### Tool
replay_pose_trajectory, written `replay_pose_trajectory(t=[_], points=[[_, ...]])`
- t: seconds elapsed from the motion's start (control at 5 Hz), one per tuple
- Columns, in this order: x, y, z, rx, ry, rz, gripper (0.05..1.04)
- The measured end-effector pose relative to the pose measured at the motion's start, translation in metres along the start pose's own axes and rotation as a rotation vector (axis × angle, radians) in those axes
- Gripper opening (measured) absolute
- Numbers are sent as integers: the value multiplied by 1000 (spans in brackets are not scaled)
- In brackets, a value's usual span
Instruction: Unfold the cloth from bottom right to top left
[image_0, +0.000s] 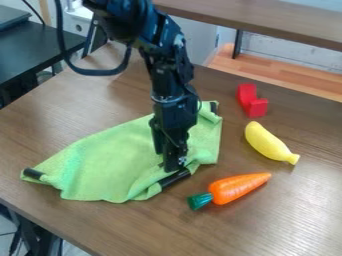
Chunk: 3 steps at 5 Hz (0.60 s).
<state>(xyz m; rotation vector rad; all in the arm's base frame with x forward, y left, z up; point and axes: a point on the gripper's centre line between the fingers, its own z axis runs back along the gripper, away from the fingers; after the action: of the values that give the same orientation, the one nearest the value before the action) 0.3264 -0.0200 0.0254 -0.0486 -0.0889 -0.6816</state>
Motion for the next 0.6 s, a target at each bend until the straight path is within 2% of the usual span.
replay_pose_trajectory(t=[0.2,0.4,0.6], points=[[1,-1,-4,3,7,-2,661],[0,0,-9,6,14,1,367],[1,-3,-9,-5,9,-2,160]])
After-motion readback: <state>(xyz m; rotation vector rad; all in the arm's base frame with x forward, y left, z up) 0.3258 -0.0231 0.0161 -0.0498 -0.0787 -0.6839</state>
